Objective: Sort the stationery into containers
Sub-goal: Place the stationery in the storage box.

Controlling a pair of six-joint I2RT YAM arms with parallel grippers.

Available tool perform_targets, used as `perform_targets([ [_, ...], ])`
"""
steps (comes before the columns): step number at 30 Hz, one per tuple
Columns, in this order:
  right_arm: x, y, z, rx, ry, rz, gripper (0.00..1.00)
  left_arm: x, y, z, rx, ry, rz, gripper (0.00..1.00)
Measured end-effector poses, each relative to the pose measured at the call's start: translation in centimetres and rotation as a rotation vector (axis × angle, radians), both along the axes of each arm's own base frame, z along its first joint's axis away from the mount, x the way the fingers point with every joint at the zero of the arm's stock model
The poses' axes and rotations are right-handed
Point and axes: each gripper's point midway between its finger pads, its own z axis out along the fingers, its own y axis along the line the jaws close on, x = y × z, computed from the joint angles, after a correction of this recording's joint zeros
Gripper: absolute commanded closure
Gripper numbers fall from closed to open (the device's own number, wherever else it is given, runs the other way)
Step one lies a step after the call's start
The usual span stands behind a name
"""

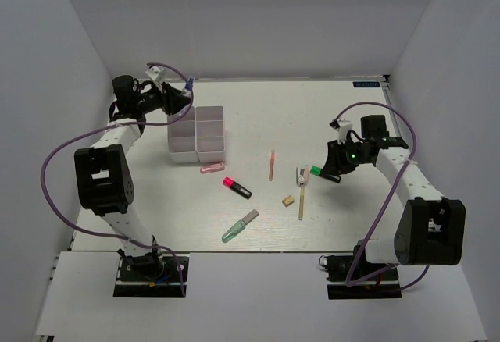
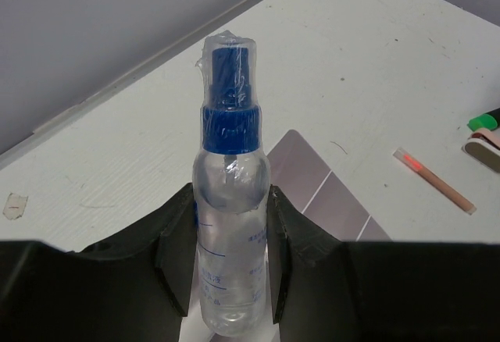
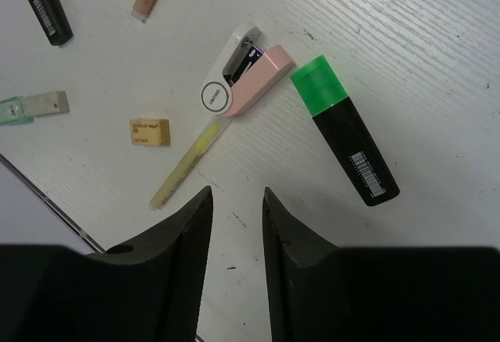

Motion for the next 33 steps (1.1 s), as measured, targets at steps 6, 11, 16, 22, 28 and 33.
perform_targets([
  [6, 0.1, 0.0, -0.3, -0.001, 0.016, 0.005, 0.64, 0.8, 0.3, -1.1, -0.018, 0.001, -0.002, 1.0],
  [11, 0.0, 0.0, -0.3, -0.003, 0.018, 0.016, 0.64, 1.4, 0.4, -1.4, -0.028, -0.015, -0.001, 1.0],
  [16, 0.0, 0.1, -0.2, -0.002, 0.02, 0.024, 0.63, 1.7, 0.5, -2.5, -0.04, -0.006, -0.011, 1.0],
  [22, 0.0, 0.1, -0.6, -0.002, 0.033, 0.03, 0.63, 1.4, 0.3, -3.0, -0.048, -0.01, -0.039, 1.0],
  [28, -0.1, 0.1, -0.6, -0.002, 0.042, 0.041, 0.62, 1.3, 0.6, -3.2, -0.048, -0.026, -0.045, 1.0],
  [33, -0.3, 0.2, -0.8, 0.002, 0.054, 0.046, 0.62, 1.5, 1.1, -3.1, -0.047, -0.045, -0.036, 1.0],
])
